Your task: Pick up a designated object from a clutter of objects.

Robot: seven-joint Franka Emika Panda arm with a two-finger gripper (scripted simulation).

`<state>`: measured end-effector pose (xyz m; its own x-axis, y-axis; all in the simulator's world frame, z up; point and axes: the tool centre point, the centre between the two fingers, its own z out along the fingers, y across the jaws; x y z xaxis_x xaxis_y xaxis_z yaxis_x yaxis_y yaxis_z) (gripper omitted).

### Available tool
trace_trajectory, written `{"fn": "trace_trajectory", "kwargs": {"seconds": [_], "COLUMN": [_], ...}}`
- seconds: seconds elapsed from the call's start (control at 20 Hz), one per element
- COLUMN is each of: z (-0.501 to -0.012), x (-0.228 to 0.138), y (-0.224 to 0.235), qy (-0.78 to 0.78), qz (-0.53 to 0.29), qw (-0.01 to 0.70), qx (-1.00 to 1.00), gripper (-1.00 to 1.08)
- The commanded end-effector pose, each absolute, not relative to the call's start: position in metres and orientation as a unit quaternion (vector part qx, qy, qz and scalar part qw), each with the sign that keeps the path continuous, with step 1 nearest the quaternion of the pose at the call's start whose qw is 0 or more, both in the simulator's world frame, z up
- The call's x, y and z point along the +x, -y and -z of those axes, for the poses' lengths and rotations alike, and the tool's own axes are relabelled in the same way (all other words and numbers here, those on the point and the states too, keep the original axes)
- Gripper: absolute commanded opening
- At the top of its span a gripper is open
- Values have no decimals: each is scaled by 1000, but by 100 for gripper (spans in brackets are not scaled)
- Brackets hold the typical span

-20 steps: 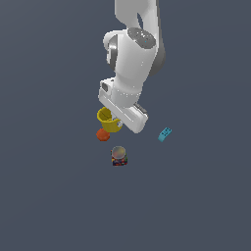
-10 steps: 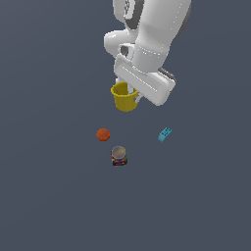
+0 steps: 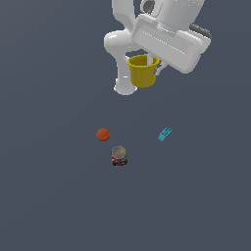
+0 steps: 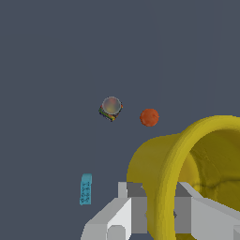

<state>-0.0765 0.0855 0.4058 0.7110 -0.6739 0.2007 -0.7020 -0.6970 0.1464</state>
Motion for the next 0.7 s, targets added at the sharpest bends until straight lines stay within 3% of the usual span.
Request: {"fn": "trace_trajectory", "kwargs": {"seconds": [0.0, 0.65], "z": [-423, -461], "x": [-82, -92], "y": [-97, -123], "qy": [375, 375], "qz": [-66, -66], "qw": [106, 106], "qx": [919, 919], "gripper": [-100, -100]}}
